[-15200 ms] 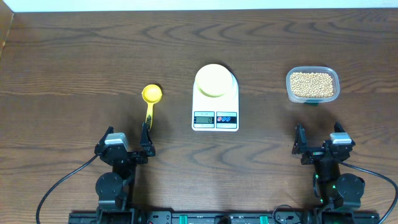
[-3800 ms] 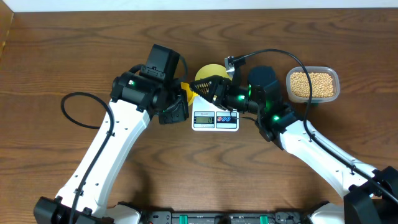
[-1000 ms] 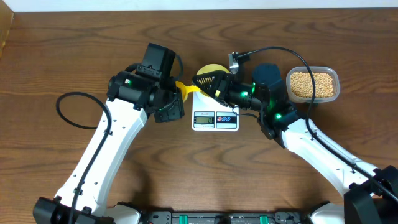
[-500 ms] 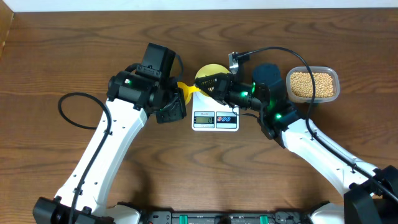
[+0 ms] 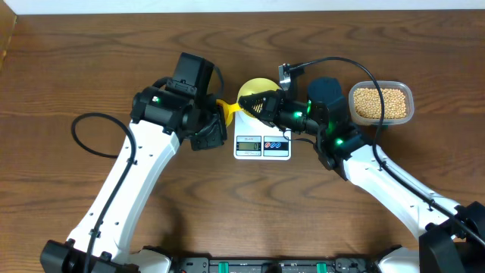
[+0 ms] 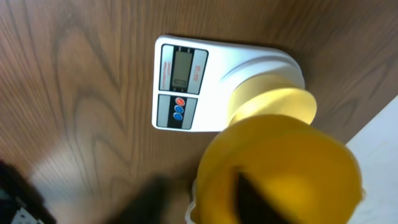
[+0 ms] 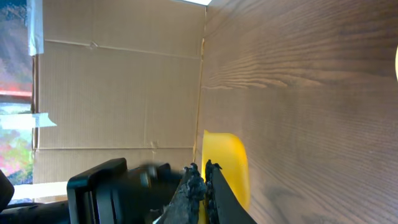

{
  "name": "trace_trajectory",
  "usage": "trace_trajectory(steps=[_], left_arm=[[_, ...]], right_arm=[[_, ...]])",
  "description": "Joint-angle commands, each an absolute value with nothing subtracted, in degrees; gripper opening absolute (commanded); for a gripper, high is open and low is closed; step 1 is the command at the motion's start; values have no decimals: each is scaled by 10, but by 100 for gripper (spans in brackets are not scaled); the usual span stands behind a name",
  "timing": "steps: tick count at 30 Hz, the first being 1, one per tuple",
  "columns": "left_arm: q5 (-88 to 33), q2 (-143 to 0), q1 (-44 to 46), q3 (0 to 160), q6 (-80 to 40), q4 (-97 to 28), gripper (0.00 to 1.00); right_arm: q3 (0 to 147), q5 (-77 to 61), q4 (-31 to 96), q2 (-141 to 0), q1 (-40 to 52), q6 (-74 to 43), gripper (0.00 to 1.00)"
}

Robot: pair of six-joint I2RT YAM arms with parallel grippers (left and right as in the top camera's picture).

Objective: Scoop item into bowl and weigh 50g on scale
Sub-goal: 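Open the left gripper and pull the scoop away with right gripper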

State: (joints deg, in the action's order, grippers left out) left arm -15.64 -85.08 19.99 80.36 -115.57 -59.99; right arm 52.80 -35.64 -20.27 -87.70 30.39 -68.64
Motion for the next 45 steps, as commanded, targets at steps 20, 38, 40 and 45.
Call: trace_trajectory(steps=[20, 38, 40, 45], left_arm=[[-111, -745, 135, 812, -880, -604, 91], [-22, -738, 134, 812, -598, -642, 91], [-18, -738, 134, 812, -581, -640, 92], [-17, -748, 135, 812, -473, -642, 91]], right_arm=[[540, -342, -156, -875, 232, -551, 1], [665, -158, 208, -747, 220, -320, 1], [684, -101, 264, -732, 220, -296, 1], [715, 86, 377, -692, 220, -279, 1]])
